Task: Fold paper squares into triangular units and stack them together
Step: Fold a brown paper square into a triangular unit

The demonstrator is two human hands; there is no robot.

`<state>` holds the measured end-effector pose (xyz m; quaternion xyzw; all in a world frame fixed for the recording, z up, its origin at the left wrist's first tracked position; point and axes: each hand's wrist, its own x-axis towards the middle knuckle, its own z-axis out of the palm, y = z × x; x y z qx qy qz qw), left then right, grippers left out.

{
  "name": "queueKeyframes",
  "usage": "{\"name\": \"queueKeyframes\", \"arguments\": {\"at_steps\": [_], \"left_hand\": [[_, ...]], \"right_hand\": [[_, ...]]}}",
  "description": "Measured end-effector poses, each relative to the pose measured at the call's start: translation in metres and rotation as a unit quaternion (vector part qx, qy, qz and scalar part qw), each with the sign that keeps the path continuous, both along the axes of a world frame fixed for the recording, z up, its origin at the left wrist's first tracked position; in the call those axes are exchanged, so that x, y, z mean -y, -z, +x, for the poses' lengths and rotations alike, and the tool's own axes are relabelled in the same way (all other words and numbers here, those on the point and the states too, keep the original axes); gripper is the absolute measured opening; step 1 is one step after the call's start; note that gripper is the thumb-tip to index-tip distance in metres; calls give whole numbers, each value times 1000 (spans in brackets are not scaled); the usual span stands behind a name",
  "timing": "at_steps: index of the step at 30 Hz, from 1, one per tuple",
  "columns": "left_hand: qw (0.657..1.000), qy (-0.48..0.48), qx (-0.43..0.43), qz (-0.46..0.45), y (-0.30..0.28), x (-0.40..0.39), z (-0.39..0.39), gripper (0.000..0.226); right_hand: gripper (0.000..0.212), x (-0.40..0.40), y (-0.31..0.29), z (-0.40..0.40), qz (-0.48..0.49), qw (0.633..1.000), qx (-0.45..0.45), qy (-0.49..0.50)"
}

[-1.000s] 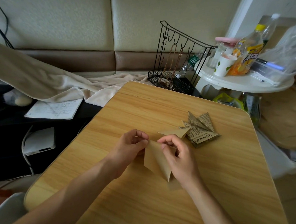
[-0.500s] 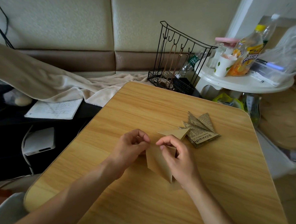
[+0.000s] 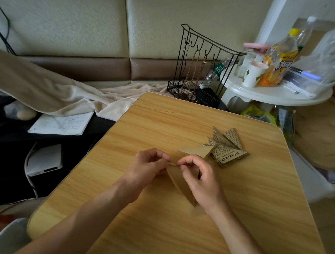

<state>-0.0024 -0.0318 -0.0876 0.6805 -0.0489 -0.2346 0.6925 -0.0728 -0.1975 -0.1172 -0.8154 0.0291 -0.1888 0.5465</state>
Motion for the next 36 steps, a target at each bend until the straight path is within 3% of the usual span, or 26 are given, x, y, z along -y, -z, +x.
{"name": "queueKeyframes", "arguments": {"at_steps": [4, 10, 18, 23, 36], "left_hand": [[1000, -6, 24, 9, 3, -3, 1, 13], [997, 8, 65, 44, 3, -6, 2, 16], [999, 20, 43, 28, 1, -5, 0, 11], [996, 48, 50, 56, -4, -6, -2, 25], [990, 55, 109, 75, -2, -6, -3, 9]], "right_hand": [[22, 1, 2, 1, -8, 1000, 0, 6], [6, -1, 1, 1, -34, 999, -3, -2], [17, -1, 4, 1, -48, 999, -16, 9], [17, 1, 5, 2, -40, 999, -26, 7], [15, 3, 7, 4, -20, 999, -22, -15]]}}
